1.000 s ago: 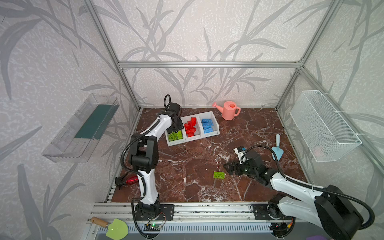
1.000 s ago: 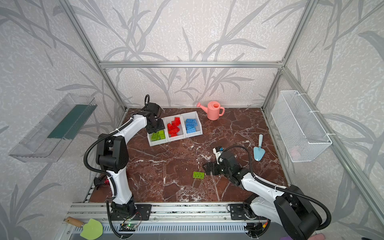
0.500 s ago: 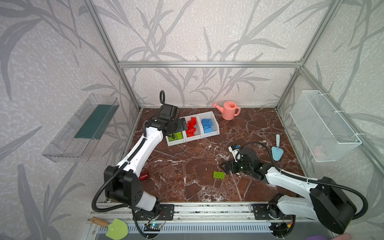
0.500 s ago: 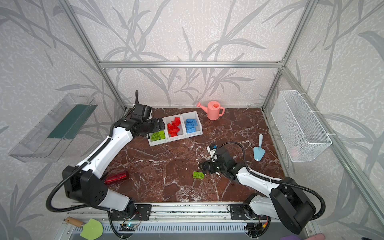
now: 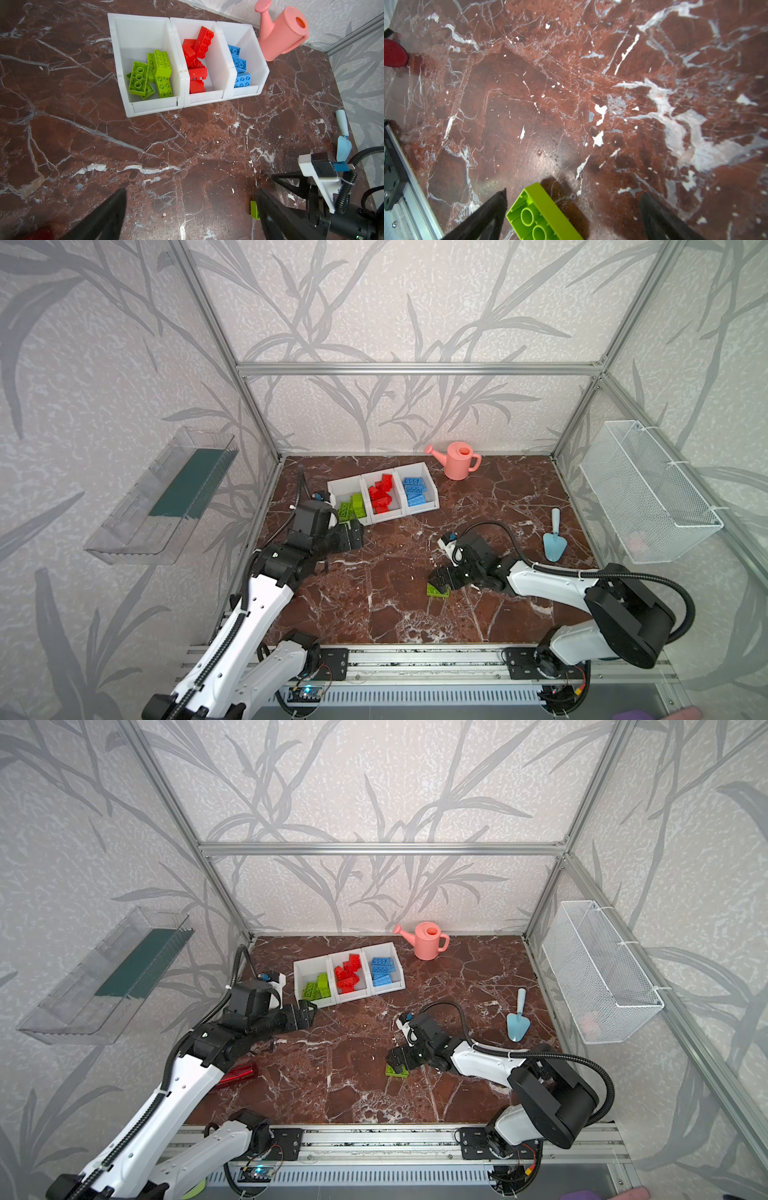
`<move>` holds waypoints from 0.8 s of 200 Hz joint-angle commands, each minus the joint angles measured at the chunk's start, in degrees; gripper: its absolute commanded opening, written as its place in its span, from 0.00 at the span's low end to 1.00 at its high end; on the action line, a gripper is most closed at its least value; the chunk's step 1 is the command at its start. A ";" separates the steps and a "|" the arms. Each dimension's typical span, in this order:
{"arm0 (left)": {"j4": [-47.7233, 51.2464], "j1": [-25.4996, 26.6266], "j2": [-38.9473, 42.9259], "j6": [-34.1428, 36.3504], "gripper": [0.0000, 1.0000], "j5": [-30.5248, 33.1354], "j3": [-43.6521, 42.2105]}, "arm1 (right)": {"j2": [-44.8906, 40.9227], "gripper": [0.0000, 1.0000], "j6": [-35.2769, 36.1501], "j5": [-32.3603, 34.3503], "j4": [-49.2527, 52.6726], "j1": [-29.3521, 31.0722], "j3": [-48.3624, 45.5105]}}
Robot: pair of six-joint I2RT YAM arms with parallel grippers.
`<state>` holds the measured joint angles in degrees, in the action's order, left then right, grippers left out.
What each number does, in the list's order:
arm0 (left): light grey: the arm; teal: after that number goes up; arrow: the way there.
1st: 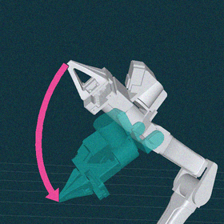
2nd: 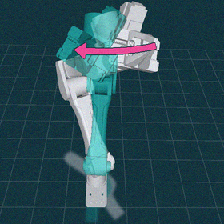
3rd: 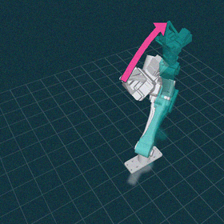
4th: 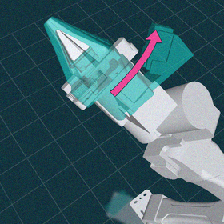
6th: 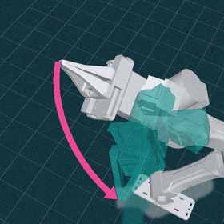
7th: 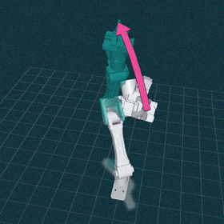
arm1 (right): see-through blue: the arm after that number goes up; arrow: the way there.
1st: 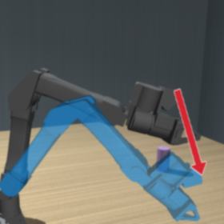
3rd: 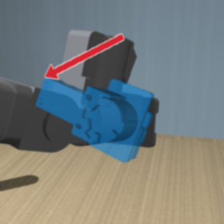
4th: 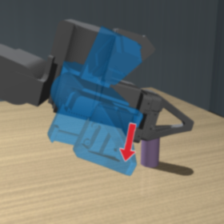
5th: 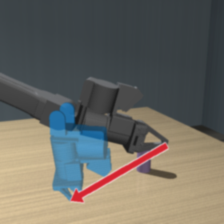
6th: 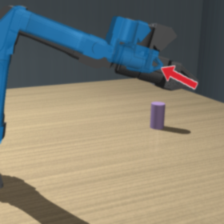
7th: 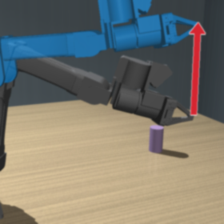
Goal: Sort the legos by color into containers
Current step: 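Withdraw the left gripper while the right gripper grasps the last green brick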
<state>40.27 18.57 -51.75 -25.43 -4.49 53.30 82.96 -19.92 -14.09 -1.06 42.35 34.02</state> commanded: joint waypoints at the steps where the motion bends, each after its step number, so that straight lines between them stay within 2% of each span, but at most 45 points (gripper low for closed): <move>1: -0.62 -0.20 1.08 1.53 0.97 -0.63 -1.20 | 0.77 1.00 1.62 -1.23 2.24 1.69 1.09; 26: -1.49 -0.20 0.51 1.57 0.97 -1.37 -0.92 | 1.66 0.99 1.40 -4.05 2.28 2.89 1.39; 48: -0.95 -0.29 -0.16 1.88 0.97 -1.88 -0.19 | 1.17 0.99 1.16 -3.64 2.60 4.87 1.13; 97: -1.22 -0.37 1.55 1.97 0.97 -2.10 -1.08 | 0.22 0.96 1.20 0.57 7.18 8.42 1.35; 130: -1.18 -0.37 2.02 1.96 0.97 -2.24 -1.17 | -1.37 0.93 1.02 6.22 10.64 12.03 2.11; 160: -1.09 -0.37 1.88 2.01 0.97 -2.57 -1.08 | -1.66 0.88 1.72 9.14 13.82 13.85 3.81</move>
<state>39.77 18.57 -50.43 -24.43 -6.22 52.25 82.41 -18.72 -9.06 7.14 54.98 35.62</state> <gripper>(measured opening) 0.969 0.902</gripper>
